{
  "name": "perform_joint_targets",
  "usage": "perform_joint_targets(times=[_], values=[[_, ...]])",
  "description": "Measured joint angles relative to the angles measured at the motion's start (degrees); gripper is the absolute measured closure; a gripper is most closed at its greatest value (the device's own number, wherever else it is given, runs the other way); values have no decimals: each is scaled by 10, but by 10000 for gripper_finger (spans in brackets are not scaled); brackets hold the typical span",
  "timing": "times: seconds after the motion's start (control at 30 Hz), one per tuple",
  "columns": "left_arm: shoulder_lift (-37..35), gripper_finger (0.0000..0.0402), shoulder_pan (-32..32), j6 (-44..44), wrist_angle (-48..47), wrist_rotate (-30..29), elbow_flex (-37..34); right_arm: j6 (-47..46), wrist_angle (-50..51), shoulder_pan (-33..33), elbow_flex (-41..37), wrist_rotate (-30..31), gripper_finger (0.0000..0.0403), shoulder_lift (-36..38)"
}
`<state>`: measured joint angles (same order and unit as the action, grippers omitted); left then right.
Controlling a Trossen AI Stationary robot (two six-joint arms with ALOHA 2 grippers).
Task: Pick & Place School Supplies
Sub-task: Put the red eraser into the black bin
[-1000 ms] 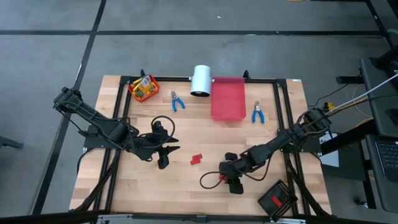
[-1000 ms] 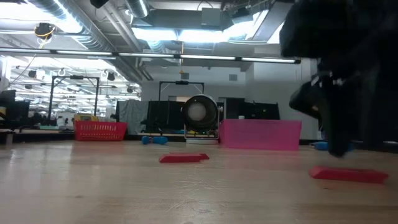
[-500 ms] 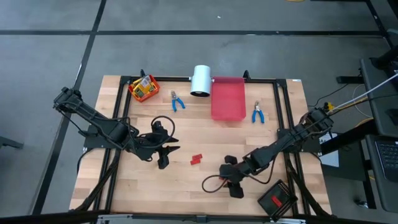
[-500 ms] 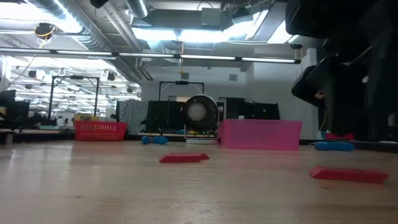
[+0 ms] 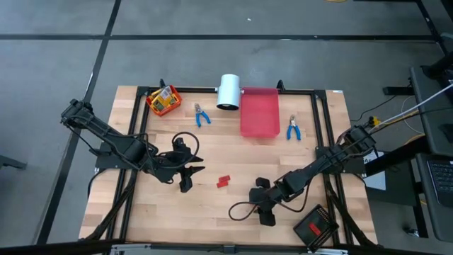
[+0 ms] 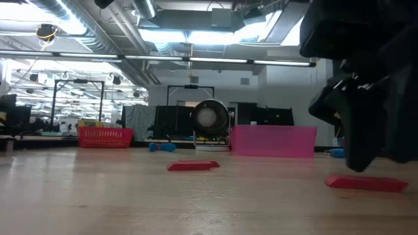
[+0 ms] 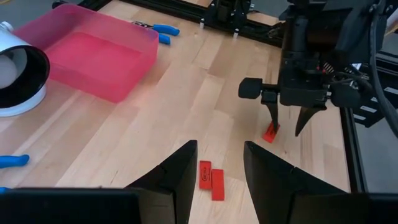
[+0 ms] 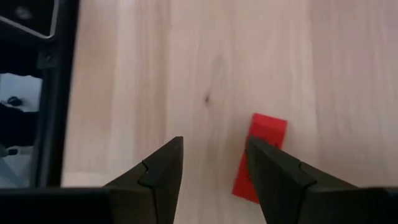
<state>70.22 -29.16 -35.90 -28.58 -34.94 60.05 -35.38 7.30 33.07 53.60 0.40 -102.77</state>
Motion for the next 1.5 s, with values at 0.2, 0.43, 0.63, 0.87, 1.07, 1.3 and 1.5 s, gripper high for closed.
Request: perform_joint_targets(times=[0.2, 0.43, 0.63, 0.87, 1.07, 1.3, 1.5], values=[[0, 274, 0, 0, 0, 4, 0, 0, 19, 0, 0, 25, 225, 0], [0, 274, 0, -3, 0, 4, 0, -16, 10, 4, -10, 22, 225, 0], [0, 274, 0, -4, 0, 5, 0, -26, 8, 7, -10, 32, 225, -4], [0, 274, 0, -4, 1, 11, 0, -34, 5, 8, -9, 35, 225, -22], [0, 274, 0, -3, 1, 11, 0, -32, 9, 5, -9, 44, 225, -23], [0, 274, 0, -3, 1, 11, 0, -20, 31, -6, -10, 61, 225, -25], [0, 274, 0, -4, 7, 12, 0, -15, 37, -13, -9, 62, 225, -26]])
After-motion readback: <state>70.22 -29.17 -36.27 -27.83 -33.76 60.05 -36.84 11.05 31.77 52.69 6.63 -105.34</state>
